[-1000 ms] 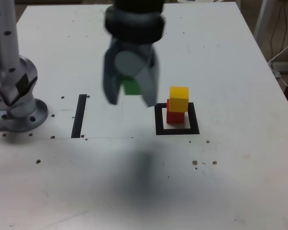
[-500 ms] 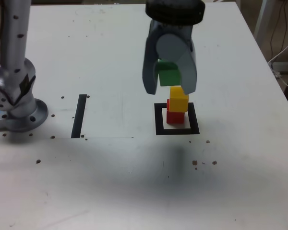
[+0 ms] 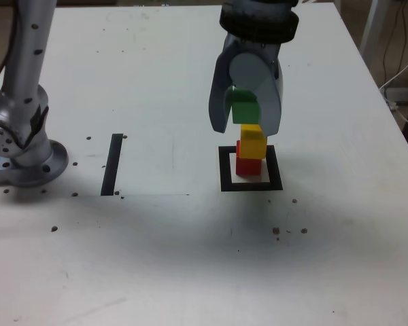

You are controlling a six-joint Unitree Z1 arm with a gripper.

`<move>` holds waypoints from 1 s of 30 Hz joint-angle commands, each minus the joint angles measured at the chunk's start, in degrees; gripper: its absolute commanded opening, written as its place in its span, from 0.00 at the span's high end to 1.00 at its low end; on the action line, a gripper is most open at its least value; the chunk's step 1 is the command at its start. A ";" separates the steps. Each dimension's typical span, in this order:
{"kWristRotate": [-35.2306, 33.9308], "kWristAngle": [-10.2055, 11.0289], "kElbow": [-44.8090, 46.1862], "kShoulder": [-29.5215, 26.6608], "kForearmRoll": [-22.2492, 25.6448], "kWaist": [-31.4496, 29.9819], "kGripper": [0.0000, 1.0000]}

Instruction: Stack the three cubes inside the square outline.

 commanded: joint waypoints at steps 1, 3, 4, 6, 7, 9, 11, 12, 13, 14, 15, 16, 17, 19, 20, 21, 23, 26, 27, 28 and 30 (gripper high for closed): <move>0.77 0.03 0.16 0.48 1.01 0.50 0.72; 1.33 0.13 0.34 0.77 0.90 0.91 0.72; 1.54 0.17 0.46 0.91 0.84 1.09 0.72; 1.78 0.24 0.69 1.16 0.69 1.42 0.72; 1.85 0.26 0.79 1.26 0.60 1.56 0.72; 1.93 0.26 0.92 1.51 0.41 1.76 0.72; 1.96 0.22 0.89 1.78 0.25 1.83 0.72; 1.97 0.18 0.87 1.93 0.16 1.84 0.72; 1.97 0.12 0.83 2.08 0.07 1.84 0.72; 1.97 0.07 0.79 2.22 -0.02 1.84 0.72; 1.97 0.02 0.76 2.35 -0.10 1.84 0.72; 1.97 -0.02 0.74 2.45 -0.17 1.84 0.72; 1.97 -0.07 0.73 2.54 -0.24 1.84 0.72; 1.96 -0.14 0.70 2.65 -0.37 1.84 0.72; 1.96 -0.17 0.69 2.70 -0.42 1.84 0.72; 1.96 -0.21 0.69 2.74 -0.48 1.84 0.72; 1.97 -0.28 0.70 2.80 -0.59 1.84 0.72; 1.97 -0.33 0.81 2.91 -0.77 1.84 0.72; 1.97 -0.33 0.85 2.92 -0.82 1.84 0.72; 1.97 -0.34 0.94 2.97 -0.95 1.84 0.72; 1.97 -0.35 1.03 3.04 -1.22 1.84 0.72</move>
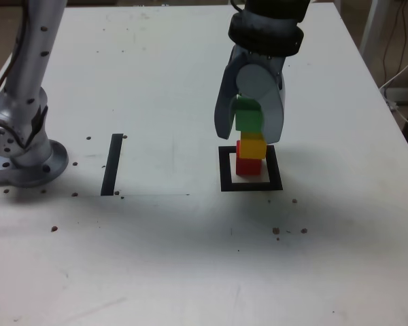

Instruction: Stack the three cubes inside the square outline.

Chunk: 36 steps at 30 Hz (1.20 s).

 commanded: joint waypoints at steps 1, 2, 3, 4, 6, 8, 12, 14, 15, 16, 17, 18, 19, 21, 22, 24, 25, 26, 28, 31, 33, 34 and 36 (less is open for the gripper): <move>0.09 -0.14 0.17 0.37 0.27 0.02 0.72; 0.09 -0.15 0.20 0.40 0.13 0.02 0.72; 0.09 -0.17 0.22 0.42 -0.01 0.02 0.72; 0.09 -0.18 0.24 0.45 -0.14 0.02 0.71; 0.09 -0.26 0.36 0.52 -0.31 0.04 0.65; 0.10 -0.39 0.63 0.65 -0.46 0.09 0.52; 0.15 -0.80 1.30 0.80 -1.00 0.24 0.15; 0.17 -0.90 1.52 0.80 -1.27 0.28 0.04; 0.18 -0.92 1.58 0.79 -1.36 0.29 0.01; 0.18 -0.93 1.67 0.78 -1.44 0.29 0.01; 0.18 -0.94 1.73 0.78 -1.47 0.29 0.00; 0.18 -0.94 1.80 0.78 -1.49 0.29 0.00; 0.18 -0.95 1.86 0.78 -1.50 0.29 0.00; 0.18 -0.97 1.94 0.76 -1.54 0.29 0.00; 0.18 -0.95 1.99 0.71 -1.56 0.29 0.00; 0.17 -0.79 2.13 0.39 -1.63 0.29 0.00; 0.13 -0.59 2.26 0.03 -1.67 0.29 0.00; 0.05 -0.31 2.45 -0.49 -1.72 0.30 0.00; -0.28 0.47 2.97 -2.05 -1.81 0.31 0.00; -1.19 2.06 4.00 -5.33 -1.91 0.33 0.00; -1.85 3.09 4.94 -7.72 -1.94 0.35 0.00; -2.17 3.57 5.57 -8.91 -1.96 0.35 0.00; -2.70 4.35 7.31 -11.20 -2.04 0.45 0.00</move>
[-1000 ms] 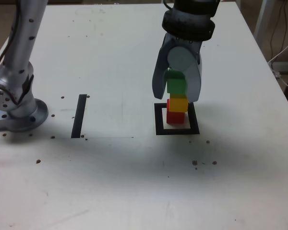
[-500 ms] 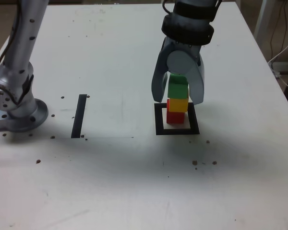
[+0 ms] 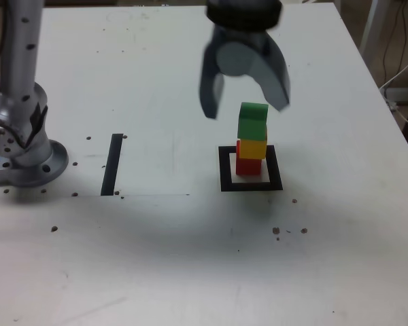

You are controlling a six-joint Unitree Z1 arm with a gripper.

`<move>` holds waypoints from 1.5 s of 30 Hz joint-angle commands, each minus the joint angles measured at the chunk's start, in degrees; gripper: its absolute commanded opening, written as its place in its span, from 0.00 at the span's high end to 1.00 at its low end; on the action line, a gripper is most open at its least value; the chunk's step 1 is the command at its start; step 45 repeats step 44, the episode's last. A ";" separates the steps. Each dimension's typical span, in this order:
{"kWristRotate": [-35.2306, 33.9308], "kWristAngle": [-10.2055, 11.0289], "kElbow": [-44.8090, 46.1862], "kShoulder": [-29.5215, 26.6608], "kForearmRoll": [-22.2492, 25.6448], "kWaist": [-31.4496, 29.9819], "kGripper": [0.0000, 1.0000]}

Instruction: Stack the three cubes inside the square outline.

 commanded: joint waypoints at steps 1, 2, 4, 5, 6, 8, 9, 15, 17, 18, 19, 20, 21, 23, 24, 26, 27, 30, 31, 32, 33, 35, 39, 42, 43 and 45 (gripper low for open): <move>-0.46 0.62 2.20 -2.68 -0.33 0.30 0.00; -0.66 0.90 3.98 -4.17 -0.84 0.53 0.00; -0.82 1.22 6.95 -6.46 -2.04 1.00 0.00; -0.85 1.37 8.58 -7.65 -2.81 1.30 0.00; -0.88 1.54 10.30 -8.92 -3.63 1.61 0.00; -0.98 2.02 13.98 -11.64 -5.10 2.23 0.00; -1.07 2.24 16.01 -13.04 -5.71 2.61 0.00; -1.52 3.25 27.85 -20.21 -8.28 4.70 0.00; -1.53 3.51 30.88 -21.66 -8.81 4.90 0.00; -1.53 3.57 32.35 -22.28 -9.16 4.93 0.00; -1.53 3.58 33.84 -22.89 -9.64 4.93 0.00; -1.53 3.55 35.36 -23.49 -10.21 4.93 0.00; -1.53 3.49 36.87 -24.10 -10.83 4.94 0.00; -1.53 3.26 40.29 -25.49 -12.67 4.94 0.00; -1.53 3.16 41.67 -25.97 -13.56 4.94 0.00; -1.53 2.97 44.20 -26.61 -15.28 4.94 0.00; -1.53 2.94 45.33 -26.78 -16.12 4.94 0.00; -1.53 2.89 47.92 -26.84 -18.24 4.93 0.00; -1.53 2.88 48.44 -26.78 -18.77 4.94 0.00; -1.53 2.87 48.80 -26.68 -19.23 4.94 0.00; -1.53 2.85 49.04 -26.56 -19.62 4.94 0.00; -1.53 2.83 49.41 -26.18 -20.36 4.94 0.00; -1.53 2.77 50.94 -24.85 -22.16 4.94 0.00; -1.53 2.57 52.56 -23.99 -23.71 4.93 0.00; -1.53 2.48 53.08 -23.85 -24.18 4.93 0.00; -1.51 2.34 53.77 -23.75 -24.75 4.93 0.00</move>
